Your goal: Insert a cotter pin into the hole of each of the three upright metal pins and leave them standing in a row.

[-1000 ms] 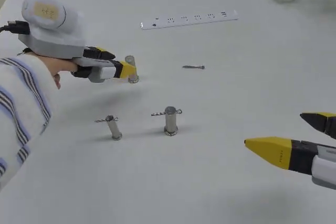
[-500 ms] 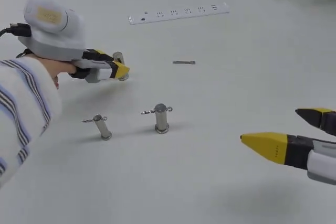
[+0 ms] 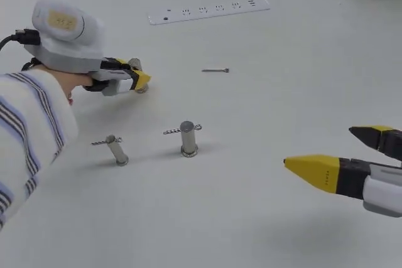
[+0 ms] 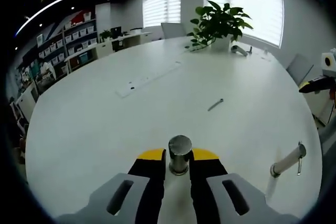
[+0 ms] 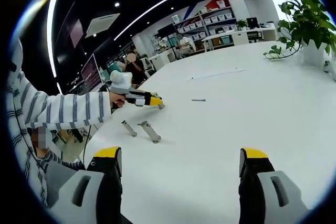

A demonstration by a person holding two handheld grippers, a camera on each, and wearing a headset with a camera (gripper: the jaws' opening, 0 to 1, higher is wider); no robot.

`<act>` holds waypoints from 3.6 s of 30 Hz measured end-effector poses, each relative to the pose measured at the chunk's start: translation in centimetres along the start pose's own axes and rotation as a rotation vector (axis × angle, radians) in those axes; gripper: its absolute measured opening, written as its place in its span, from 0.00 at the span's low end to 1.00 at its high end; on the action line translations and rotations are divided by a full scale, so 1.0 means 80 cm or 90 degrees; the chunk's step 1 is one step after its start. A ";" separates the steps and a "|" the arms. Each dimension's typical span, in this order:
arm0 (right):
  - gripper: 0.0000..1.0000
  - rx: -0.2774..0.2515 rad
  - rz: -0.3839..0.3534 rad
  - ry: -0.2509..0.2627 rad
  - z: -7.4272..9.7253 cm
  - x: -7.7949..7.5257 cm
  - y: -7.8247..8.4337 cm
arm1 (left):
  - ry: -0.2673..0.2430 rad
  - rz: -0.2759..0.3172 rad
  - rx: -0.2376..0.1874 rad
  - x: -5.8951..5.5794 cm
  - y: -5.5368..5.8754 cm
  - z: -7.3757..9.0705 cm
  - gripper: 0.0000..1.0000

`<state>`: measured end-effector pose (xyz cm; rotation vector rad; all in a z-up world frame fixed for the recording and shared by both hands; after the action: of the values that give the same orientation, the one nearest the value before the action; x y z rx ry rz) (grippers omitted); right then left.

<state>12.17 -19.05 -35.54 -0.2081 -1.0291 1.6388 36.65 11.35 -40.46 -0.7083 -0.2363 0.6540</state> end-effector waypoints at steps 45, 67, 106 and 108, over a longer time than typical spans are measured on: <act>0.92 -0.024 0.051 -0.047 0.001 0.031 -0.017 | -0.053 0.051 -0.024 -0.055 0.006 0.144 0.09; 0.92 -0.019 0.091 -0.074 -0.001 0.048 -0.024 | -0.004 0.024 -0.049 -0.164 0.035 0.178 0.09; 0.92 -0.016 0.090 -0.062 0.007 0.042 -0.011 | -0.036 0.111 0.012 -0.232 0.104 0.107 0.09; 0.92 -0.016 0.090 -0.062 0.007 0.043 -0.011 | -0.041 0.109 0.009 -0.231 0.105 0.106 0.09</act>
<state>11.22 -16.39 -33.35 -0.2235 -1.1297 1.7785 14.83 9.01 -39.53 -0.6995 -0.2315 0.8412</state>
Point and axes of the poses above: the centre of the closed fingertips' face, and the gripper's own axes: z roughly backward along the fingers, x roughly to its left, y roughly out of its underside, the point moved 10 cm from there along z, roughly backward along the fingers, and after that the axes turned 10 degrees about x, right-handed, at the moved point
